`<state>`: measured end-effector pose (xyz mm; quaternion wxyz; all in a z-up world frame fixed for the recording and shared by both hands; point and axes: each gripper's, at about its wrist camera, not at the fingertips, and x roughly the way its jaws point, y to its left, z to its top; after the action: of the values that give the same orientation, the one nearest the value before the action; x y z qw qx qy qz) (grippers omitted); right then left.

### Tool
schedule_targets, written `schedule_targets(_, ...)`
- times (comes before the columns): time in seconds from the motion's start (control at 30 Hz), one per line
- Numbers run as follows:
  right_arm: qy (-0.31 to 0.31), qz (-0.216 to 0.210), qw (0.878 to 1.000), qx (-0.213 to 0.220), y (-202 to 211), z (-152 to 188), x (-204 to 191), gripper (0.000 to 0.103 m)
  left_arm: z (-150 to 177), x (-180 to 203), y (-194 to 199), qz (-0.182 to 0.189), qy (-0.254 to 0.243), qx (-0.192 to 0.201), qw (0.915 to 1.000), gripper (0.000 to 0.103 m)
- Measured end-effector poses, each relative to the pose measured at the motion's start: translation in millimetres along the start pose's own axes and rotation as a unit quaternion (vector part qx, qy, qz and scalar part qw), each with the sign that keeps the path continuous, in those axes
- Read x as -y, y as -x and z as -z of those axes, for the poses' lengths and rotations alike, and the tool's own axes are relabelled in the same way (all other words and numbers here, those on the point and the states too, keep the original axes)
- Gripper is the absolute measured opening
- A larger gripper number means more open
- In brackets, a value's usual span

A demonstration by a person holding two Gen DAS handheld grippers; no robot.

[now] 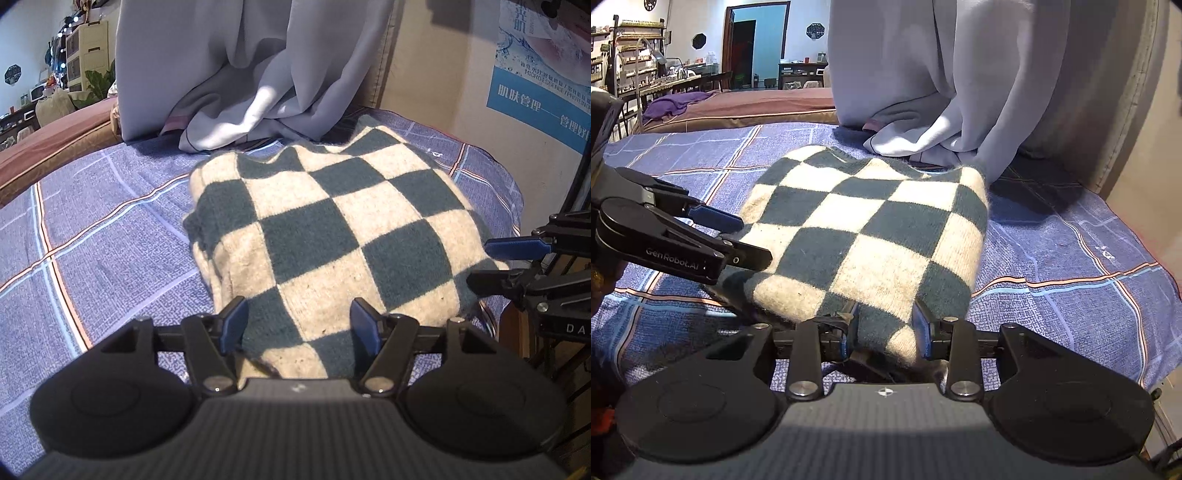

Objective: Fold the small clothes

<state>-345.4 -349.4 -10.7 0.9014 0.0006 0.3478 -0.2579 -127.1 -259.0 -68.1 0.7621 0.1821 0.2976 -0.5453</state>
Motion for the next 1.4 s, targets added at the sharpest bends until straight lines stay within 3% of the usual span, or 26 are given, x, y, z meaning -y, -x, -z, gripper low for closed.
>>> schedule_targets(0.03,0.001,0.003,1.0,-0.003,0,0,-1,0.064,0,0,-1,-0.015,0.002,-0.009,0.9998,0.096)
schedule_targets(0.07,0.004,0.01,1.0,-0.01,-1,1,-2,0.07,1,-3,-3,-0.029,0.01,-0.019,0.9993,0.103)
schedule_targets(0.17,0.008,0.028,0.999,-0.028,2,2,-6,0.093,3,-13,10,-0.016,0.04,0.007,0.999,0.101)
schedule_targets(0.23,0.013,0.036,0.999,-0.027,10,0,-7,0.093,1,-12,17,-0.03,0.025,0.007,0.9992,0.103)
schedule_targets(0.33,0.02,0.043,0.998,-0.044,18,-9,-5,0.094,-5,-11,22,-0.067,0.001,-0.025,0.9974,0.103)
schedule_targets(0.47,0.001,0.03,0.999,-0.025,35,-29,2,0.103,-18,-12,41,-0.054,0.005,-0.021,0.9983,0.103)
schedule_targets(0.63,0.026,0.02,0.999,-0.028,38,-61,-3,0.103,-37,1,60,-0.05,-0.018,-0.028,0.9982,0.103)
schedule_targets(0.8,0.067,0.032,0.997,-0.035,36,-84,-11,0.103,-50,17,74,-0.089,-0.084,-0.028,0.9921,0.103)
schedule_targets(0.87,0.076,0.023,0.996,-0.044,35,-88,-13,0.103,-53,18,75,-0.096,-0.086,-0.047,0.9906,0.103)
schedule_targets(1.07,0.115,0.018,0.988,-0.098,30,-91,-22,0.103,-46,19,70,-0.071,-0.079,-0.109,0.9884,0.103)
schedule_targets(1.4,0.131,0.025,0.983,-0.125,20,-90,-23,0.103,-42,22,64,-0.068,-0.083,-0.133,0.9852,0.103)
